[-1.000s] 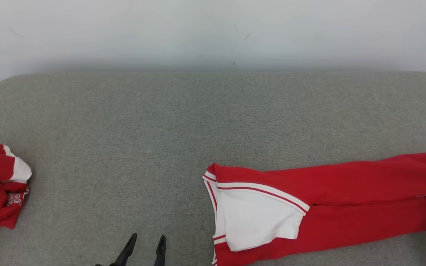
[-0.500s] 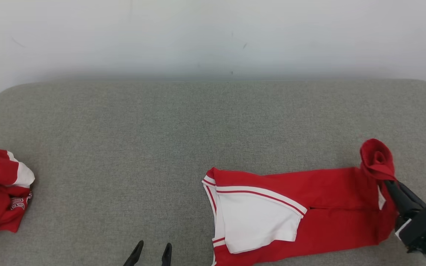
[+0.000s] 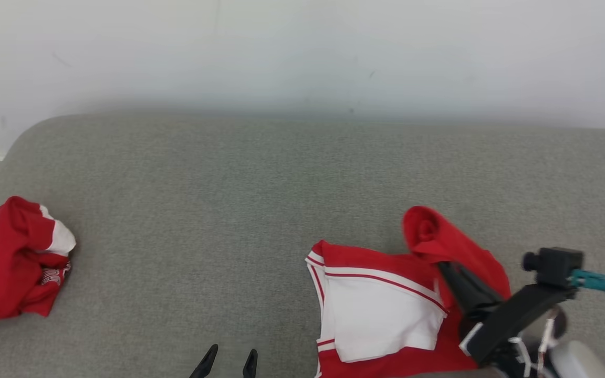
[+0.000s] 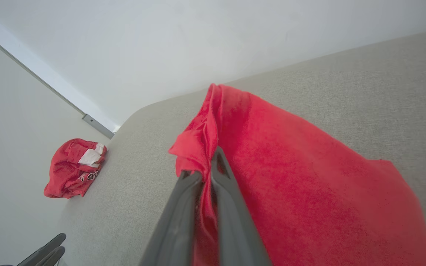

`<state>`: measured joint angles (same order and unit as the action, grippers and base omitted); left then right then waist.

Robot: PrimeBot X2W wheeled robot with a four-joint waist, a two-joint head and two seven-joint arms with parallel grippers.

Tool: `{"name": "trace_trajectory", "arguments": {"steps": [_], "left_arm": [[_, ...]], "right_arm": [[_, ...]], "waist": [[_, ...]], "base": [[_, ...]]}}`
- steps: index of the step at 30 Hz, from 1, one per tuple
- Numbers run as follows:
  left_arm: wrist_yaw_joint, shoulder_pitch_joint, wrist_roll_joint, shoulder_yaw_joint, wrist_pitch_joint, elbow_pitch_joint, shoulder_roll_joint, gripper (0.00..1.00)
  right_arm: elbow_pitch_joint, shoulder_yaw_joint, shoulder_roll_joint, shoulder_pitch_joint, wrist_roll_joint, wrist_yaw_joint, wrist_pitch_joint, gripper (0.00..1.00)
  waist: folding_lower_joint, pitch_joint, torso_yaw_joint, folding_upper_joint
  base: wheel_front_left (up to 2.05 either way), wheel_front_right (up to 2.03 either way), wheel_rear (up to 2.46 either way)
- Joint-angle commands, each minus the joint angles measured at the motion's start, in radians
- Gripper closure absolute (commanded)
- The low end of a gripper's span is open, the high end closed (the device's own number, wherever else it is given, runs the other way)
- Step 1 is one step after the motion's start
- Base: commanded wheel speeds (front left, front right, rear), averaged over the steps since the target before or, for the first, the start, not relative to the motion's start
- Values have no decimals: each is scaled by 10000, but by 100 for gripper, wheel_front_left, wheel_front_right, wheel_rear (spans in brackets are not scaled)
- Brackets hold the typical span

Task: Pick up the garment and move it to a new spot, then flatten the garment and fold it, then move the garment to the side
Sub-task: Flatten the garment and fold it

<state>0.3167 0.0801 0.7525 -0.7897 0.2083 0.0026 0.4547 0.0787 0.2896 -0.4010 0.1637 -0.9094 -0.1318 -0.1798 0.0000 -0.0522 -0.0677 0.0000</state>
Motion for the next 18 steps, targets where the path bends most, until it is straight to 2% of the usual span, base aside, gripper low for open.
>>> {"name": "trace_trajectory", "arguments": {"steps": [1, 4, 5, 6, 9, 18], "left_arm": [[-10, 100, -8, -10, 28, -54, -28, 0], [74, 163, -96, 5, 55, -84, -23, 0], [74, 163, -96, 5, 55, -84, -23, 0], [76, 206, -164, -12, 79, -100, -19, 0], [135, 229, -223, 9, 112, -152, -17, 0], [239, 173, -261, 88, 206, -249, 16, 0]], "right_arm": [[-40, 85, 498, 132, 314, 19, -124, 100], [70, 277, 1206, 177, 687, 19, -196, 100], [70, 277, 1206, 177, 687, 19, -196, 100], [227, 420, 1601, 161, 870, 19, -248, 100], [395, 554, 1944, 135, 983, 19, -268, 100], [1328, 686, 2420, 158, 1628, 19, -288, 100]], "waist": [[0, 7, -229, 0], [0, -6, -458, 0], [0, -6, -458, 0], [0, -10, -633, 0], [0, -17, -803, 0], [0, -69, -1408, 0]], "base": [[0, 0, 0], [0, 0, 0], [0, 0, 0], [0, 0, 0], [0, 0, 0], [0, 0, 0]]}}
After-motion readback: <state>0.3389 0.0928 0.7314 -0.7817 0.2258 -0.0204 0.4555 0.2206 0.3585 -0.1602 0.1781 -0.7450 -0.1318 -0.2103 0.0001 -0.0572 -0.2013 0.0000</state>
